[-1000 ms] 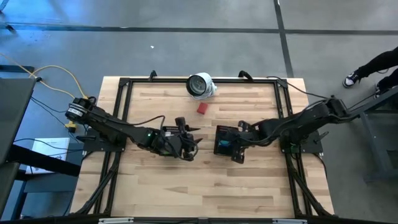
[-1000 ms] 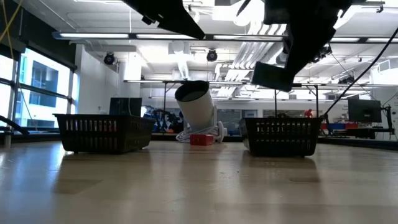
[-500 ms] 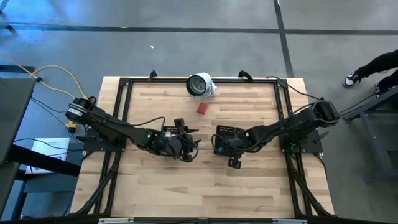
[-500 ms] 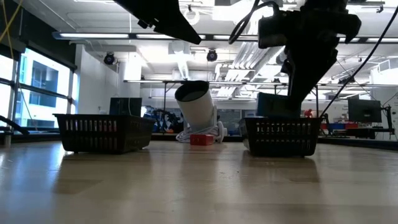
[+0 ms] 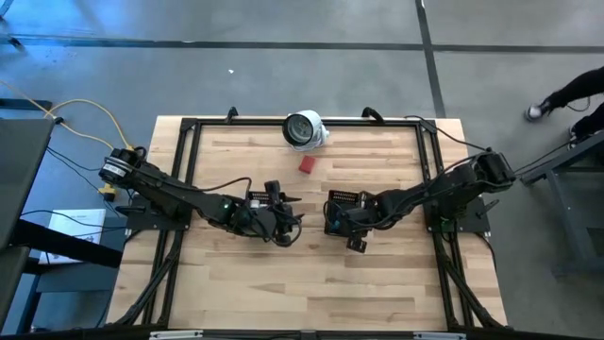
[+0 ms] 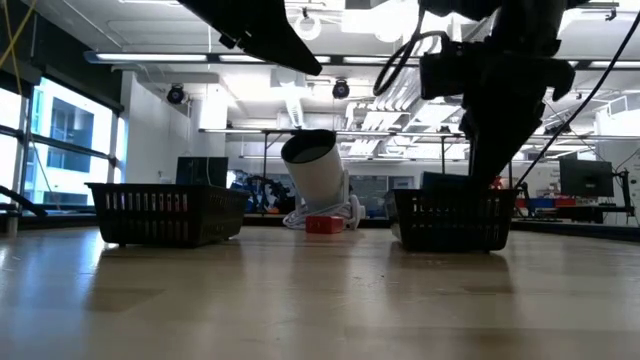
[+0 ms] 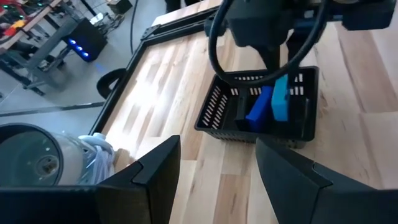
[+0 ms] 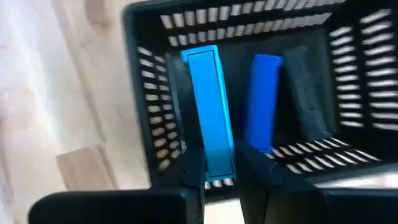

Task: Pick & Place Office items
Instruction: Put the light blue digital clock into the right black bin

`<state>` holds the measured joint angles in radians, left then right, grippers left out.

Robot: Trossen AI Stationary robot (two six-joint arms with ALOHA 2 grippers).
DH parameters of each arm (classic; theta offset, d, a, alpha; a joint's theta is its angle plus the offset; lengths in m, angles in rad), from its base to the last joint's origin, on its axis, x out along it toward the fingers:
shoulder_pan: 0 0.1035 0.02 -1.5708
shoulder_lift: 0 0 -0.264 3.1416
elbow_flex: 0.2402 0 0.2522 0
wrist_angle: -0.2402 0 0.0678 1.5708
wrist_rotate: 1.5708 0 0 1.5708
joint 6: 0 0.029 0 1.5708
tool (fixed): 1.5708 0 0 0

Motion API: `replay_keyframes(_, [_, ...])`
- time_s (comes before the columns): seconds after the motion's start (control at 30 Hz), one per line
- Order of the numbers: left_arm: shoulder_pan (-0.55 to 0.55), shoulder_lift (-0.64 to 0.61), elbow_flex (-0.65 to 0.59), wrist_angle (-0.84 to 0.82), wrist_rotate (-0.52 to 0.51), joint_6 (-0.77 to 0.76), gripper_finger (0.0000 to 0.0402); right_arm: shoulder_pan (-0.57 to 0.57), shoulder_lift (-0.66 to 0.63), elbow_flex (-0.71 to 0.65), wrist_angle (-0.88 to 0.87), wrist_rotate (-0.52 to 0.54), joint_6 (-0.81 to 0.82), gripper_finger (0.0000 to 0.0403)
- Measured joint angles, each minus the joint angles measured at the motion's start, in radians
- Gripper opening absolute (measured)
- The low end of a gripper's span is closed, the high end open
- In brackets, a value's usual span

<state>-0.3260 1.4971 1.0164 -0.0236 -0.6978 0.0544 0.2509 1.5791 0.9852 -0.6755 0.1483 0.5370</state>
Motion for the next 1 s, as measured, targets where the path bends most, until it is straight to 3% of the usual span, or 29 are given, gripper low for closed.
replay_keyframes(0.73, [0.000,0.001,0.000,0.001,0.003,0.000,0.0200,-0.024,0.000,-0.053,0.104,-0.076,-0.017,0.0047])
replay_keyframes(1.0, [0.000,0.001,0.000,0.001,0.002,0.000,0.0200,-0.024,0.000,-0.053,0.104,-0.076,-0.028,0.0075])
